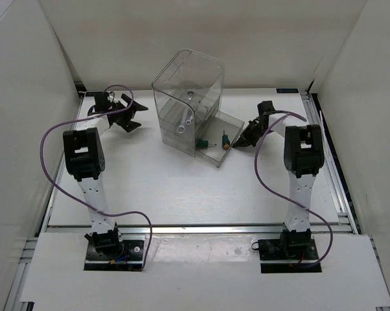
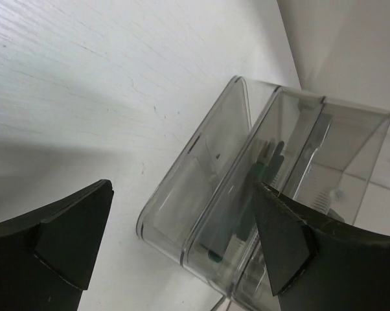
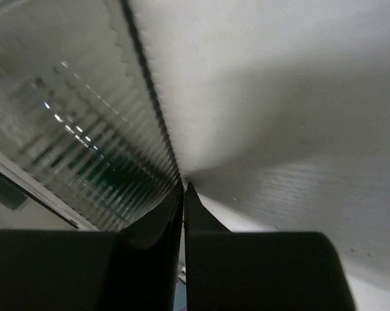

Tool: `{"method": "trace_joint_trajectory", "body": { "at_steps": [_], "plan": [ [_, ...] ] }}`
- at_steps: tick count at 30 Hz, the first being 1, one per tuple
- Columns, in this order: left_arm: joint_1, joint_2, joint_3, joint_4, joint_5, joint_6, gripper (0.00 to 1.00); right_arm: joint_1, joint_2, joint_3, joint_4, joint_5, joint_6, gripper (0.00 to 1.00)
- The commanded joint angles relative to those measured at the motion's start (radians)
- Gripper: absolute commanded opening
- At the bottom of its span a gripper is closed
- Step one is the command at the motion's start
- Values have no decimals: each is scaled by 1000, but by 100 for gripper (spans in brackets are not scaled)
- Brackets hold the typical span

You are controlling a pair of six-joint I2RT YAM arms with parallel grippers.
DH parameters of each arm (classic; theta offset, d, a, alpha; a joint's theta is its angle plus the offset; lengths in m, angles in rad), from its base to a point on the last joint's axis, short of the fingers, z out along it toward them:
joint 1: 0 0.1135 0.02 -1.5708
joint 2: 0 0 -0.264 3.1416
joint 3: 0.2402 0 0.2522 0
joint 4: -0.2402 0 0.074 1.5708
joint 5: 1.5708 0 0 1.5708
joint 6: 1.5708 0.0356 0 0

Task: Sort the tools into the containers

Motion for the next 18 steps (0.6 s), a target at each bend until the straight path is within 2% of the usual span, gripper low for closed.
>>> {"method": "trace_joint_trajectory", "body": {
  "at_steps": [1,7,11,12,18],
  "plan": [
    [-41,-19,-19,134,-30,-48,99,13,33,98,26,-66,42,6],
    [-115,33,-12,231,15,-118,99,44,91,187,45,-92,85,12],
    [-115,63,-5,280,35,-157,99,66,128,245,57,-115,109,16],
    [-150,67,-5,300,41,-176,99,69,146,257,57,-126,114,16],
    [-195,79,-24,386,79,-261,99,115,177,306,101,-166,137,17]
  ]
}}
